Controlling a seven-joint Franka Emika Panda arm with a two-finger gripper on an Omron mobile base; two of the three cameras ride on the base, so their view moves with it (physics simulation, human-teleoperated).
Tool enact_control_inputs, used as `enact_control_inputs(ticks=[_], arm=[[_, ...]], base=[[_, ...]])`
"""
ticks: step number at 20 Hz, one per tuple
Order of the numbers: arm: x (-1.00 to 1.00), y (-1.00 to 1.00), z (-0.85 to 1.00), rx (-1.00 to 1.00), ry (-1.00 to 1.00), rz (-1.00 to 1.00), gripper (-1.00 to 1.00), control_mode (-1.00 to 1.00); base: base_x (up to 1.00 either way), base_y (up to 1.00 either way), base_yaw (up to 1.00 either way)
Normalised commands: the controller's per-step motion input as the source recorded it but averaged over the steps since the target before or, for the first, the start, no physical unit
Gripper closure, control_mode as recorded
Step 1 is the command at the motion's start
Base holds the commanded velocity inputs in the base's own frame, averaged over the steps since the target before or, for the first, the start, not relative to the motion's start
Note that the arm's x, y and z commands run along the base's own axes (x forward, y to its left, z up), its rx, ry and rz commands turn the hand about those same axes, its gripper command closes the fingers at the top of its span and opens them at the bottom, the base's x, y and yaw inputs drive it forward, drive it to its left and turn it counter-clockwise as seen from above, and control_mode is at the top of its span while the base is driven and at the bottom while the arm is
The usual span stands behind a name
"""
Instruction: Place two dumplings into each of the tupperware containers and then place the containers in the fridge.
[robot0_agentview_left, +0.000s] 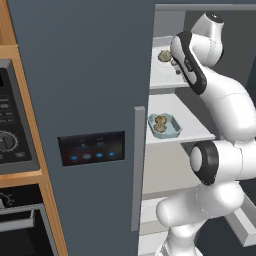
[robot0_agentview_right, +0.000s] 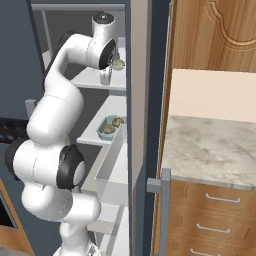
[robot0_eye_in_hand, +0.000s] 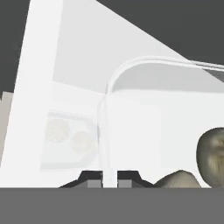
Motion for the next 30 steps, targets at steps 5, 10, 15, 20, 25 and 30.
enact_control_inputs(ticks=[5,10,15,20,25,30], arm=[[0.26,0.01,-0.08,0.0,0.09,0.02,1.0,-1.0],[0.05,0.0,-0.22,0.0,0.02,0.0,-1.0,-1.0],[0.01,0.0,-0.11,0.0,-0.03,0.0,-1.0,-1.0],[0.0,0.0,-0.27,0.1,-0.26,0.0,-1.0,-1.0],[-0.28,0.01,0.01,0.02,-0.24,-0.03,-1.0,-1.0],[-0.85,0.0,0.06,0.01,-0.18,-0.1,-1.0,-1.0]], base=[[0.0,0.0,0.0],[0.0,0.0,0.0],[0.0,0.0,0.0],[0.0,0.0,0.0],[0.0,0.0,0.0],[0.0,0.0,0.0]])
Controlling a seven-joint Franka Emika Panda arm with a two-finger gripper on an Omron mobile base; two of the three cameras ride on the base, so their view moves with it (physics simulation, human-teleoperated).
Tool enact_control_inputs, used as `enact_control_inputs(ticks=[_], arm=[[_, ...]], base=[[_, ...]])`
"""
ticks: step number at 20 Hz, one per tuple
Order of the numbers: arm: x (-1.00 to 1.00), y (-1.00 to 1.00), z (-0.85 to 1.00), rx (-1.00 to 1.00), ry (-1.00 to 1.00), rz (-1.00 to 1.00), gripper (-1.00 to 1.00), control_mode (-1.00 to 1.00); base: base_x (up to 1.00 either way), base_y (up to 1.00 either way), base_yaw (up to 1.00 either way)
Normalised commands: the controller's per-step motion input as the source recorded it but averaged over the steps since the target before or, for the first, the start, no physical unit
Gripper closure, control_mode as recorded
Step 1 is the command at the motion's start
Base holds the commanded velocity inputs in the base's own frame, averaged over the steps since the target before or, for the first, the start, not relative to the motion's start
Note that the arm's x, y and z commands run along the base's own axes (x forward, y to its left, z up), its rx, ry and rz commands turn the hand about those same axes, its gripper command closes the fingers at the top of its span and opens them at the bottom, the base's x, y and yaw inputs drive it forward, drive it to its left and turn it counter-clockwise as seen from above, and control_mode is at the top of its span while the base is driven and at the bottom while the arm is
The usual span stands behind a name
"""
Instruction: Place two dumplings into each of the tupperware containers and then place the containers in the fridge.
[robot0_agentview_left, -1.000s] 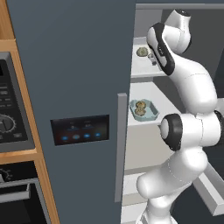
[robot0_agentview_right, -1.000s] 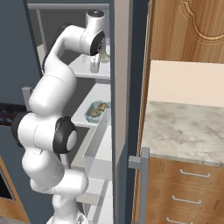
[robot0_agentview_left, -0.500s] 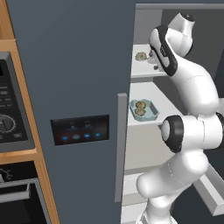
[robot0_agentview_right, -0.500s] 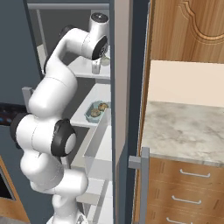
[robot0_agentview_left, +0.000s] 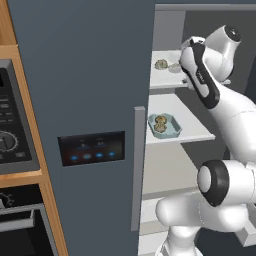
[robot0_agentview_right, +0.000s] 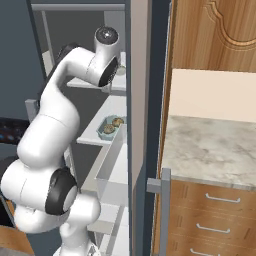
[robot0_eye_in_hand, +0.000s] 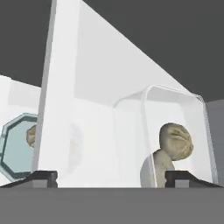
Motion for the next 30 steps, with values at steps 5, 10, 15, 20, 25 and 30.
enact_control_inputs(ticks=[5,10,15,20,25,30], arm=[[-1.0,0.1,0.23,0.0,0.0,-0.11,-1.0,-1.0],[-1.0,0.03,0.11,-0.02,0.05,-0.07,-1.0,-1.0],[-1.0,0.0,0.09,-0.03,0.1,-0.01,-1.0,-1.0],[-1.0,0.31,-0.03,-0.1,0.07,0.0,-1.0,-1.0],[-1.0,0.12,-0.22,-0.03,0.0,0.0,-1.0,-1.0],[-0.73,0.06,-0.16,-0.03,0.07,0.0,-1.0,-1.0]], base=[[0.0,0.0,0.0],[0.0,0.0,0.0],[0.0,0.0,0.0],[0.0,0.0,0.0],[0.0,0.0,0.0],[0.0,0.0,0.0]])
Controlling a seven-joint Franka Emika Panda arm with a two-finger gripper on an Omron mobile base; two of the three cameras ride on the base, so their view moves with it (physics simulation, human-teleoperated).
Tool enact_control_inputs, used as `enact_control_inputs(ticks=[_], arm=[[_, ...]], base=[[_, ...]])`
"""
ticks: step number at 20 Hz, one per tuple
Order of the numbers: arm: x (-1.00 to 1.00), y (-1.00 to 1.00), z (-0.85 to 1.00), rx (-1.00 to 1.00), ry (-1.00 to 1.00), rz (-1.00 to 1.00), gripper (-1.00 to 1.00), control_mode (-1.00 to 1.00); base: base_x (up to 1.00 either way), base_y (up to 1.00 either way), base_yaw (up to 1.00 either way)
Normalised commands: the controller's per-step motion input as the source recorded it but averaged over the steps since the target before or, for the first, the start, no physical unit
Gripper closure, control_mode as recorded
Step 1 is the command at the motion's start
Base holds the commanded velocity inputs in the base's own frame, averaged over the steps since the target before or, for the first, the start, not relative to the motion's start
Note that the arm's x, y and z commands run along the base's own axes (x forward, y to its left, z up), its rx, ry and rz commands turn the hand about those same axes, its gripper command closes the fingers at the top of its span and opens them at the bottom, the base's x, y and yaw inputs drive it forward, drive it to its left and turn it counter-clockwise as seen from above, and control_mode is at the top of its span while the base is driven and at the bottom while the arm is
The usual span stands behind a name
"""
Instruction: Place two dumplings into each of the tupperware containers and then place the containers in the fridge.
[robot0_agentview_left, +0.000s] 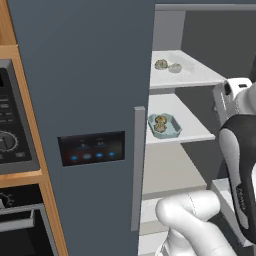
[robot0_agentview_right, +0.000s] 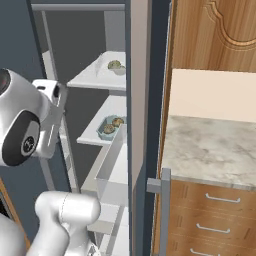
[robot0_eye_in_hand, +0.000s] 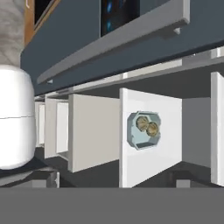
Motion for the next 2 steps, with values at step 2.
enact_control_inputs(ticks=[2], arm=[[-0.14,0.18,-0.23,-0.07,0.15,0.0,-1.0,-1.0]], base=[[0.0,0.0,0.0]])
